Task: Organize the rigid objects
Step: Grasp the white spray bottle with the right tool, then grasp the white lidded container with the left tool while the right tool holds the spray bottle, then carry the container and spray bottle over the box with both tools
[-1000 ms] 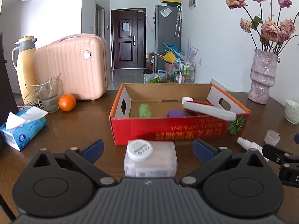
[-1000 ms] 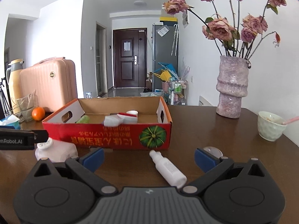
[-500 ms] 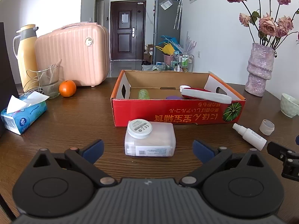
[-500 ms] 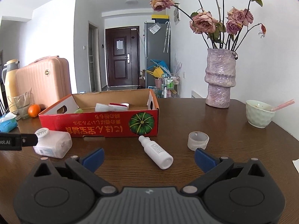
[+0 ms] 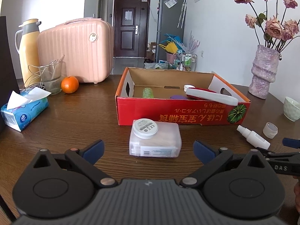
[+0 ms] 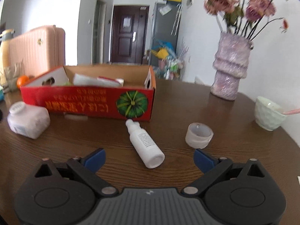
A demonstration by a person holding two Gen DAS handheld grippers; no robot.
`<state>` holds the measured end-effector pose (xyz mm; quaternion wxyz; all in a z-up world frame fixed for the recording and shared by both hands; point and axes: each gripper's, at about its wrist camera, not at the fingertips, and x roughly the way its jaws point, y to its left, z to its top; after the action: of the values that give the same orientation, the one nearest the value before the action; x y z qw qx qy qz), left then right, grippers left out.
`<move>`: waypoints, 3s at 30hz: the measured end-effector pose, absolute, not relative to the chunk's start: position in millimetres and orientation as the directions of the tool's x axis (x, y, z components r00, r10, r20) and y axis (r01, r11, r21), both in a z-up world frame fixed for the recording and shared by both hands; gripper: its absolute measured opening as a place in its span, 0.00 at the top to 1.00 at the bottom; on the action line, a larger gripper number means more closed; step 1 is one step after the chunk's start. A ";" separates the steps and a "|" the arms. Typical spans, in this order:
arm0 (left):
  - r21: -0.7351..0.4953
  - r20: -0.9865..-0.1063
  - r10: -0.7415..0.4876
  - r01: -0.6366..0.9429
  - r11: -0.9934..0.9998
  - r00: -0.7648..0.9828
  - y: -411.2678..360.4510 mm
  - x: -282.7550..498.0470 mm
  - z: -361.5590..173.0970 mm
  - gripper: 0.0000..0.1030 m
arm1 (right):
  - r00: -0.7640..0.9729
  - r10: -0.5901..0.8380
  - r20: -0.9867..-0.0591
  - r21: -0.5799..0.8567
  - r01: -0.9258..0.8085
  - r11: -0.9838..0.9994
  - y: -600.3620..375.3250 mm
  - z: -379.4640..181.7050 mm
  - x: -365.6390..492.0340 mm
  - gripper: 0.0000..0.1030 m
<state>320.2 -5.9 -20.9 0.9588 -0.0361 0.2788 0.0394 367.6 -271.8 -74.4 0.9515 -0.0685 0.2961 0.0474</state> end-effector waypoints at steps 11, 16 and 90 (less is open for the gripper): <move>-0.058 -0.555 0.067 -0.119 0.991 0.829 2.6 328.7 -23.7 0.00 | 0.766 0.095 -0.636 -0.076 -0.185 0.980 -273.7 -84.0 416.1 0.16; -0.074 -0.573 0.063 -0.128 0.989 0.817 10.1 336.8 -26.7 0.00 | 0.735 0.180 -0.653 -0.003 -0.241 0.971 -276.6 -83.8 417.5 0.70; -0.009 -0.499 0.000 -0.006 1.000 0.867 13.9 368.0 -32.7 0.60 | 0.860 0.157 -0.486 0.059 -0.147 0.987 -251.3 -55.1 343.2 0.74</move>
<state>368.0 13.9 -32.7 0.9660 -0.0051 0.2583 0.0016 343.2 -251.3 -55.1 0.9643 0.0101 0.2527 0.0787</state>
